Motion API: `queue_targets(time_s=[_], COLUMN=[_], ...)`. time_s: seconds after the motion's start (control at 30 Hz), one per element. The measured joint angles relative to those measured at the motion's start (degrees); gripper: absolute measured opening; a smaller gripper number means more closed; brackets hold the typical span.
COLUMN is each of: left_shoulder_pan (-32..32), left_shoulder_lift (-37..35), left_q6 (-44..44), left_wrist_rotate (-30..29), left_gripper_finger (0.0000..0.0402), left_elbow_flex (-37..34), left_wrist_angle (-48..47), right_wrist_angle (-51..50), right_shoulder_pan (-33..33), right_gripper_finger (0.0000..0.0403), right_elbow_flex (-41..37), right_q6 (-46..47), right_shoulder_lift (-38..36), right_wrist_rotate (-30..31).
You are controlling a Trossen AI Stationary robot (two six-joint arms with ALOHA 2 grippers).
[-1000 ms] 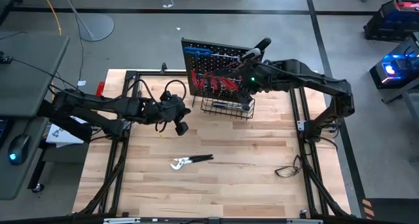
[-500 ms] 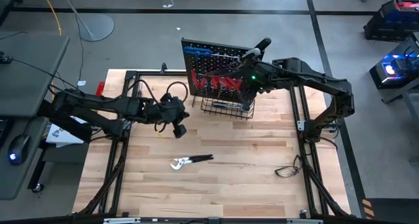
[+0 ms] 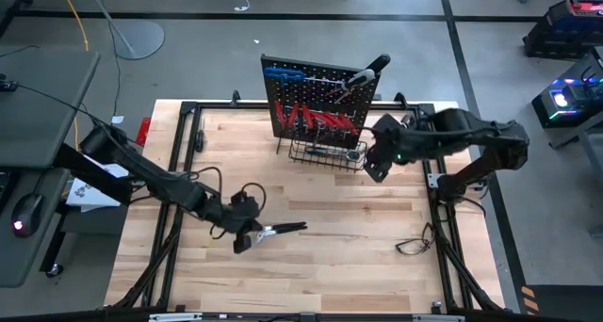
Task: Hang tools onto peg board
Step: Put the black adjustable pliers into the wire basket on the peg board
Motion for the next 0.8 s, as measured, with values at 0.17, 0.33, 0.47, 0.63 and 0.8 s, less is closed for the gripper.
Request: queue_targets(time_s=[0.17, 0.33, 0.47, 0.63, 0.8], left_shoulder_pan=[1.3, 5.1, 7.6, 9.2, 9.1], left_shoulder_lift=[6.6, 12.7, 15.1, 18.4, 24.3], left_q6=[7.4, 11.6, 11.8, 8.2, 5.6], left_wrist_rotate=[4.6, 6.8, 10.2, 18.9, 18.3], left_gripper_finger=[0.0045, 0.0133, 0.0207, 0.0269, 0.0284], left_elbow_flex=[2.0, 5.0, 7.0, 8.2, 8.4], left_wrist_angle=[-0.6, -4.0, -5.2, -5.0, -5.0], right_wrist_angle=[0.0, -0.1, -1.0, -1.5, -1.5], right_shoulder_pan=[4.4, 6.0, 6.6, 7.2, 7.2], right_gripper_finger=[0.0220, 0.0220, 0.0220, 0.0220, 0.0220], right_elbow_flex=[0.0, 0.0, 0.0, 0.0, 0.0], right_q6=[4.1, 4.1, 3.9, 3.4, 2.6], right_shoulder_lift=[0.6, 1.5, 1.6, 1.6, 1.6], right_wrist_rotate=[3.2, 3.7, 3.8, 4.5, 4.7])
